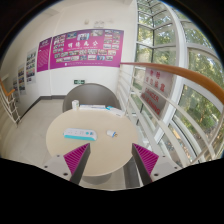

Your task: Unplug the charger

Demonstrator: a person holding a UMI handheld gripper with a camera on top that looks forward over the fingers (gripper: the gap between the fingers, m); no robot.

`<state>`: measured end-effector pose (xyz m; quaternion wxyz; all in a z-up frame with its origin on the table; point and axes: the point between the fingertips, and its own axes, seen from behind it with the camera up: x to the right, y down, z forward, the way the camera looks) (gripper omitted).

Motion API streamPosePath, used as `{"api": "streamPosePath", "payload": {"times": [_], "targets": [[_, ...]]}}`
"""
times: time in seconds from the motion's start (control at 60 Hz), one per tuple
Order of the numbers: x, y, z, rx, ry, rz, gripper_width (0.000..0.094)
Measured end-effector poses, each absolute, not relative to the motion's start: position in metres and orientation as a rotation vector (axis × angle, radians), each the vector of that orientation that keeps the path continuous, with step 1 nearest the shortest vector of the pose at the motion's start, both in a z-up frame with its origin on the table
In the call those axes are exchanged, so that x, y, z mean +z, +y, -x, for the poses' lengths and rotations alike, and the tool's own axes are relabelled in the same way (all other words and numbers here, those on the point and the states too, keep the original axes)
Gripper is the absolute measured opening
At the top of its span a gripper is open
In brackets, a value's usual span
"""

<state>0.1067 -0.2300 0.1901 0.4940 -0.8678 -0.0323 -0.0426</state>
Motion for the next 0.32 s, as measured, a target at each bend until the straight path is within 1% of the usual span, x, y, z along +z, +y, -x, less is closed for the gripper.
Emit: {"api": "streamPosePath", "payload": {"times": [0.1,0.317], "targets": [[0.199,-0.256,-0.107,-0.110,-0.065,2.105,0.0857],[0.203,-0.283,-0.098,-0.102,-0.057,2.103,0.0856]]}}
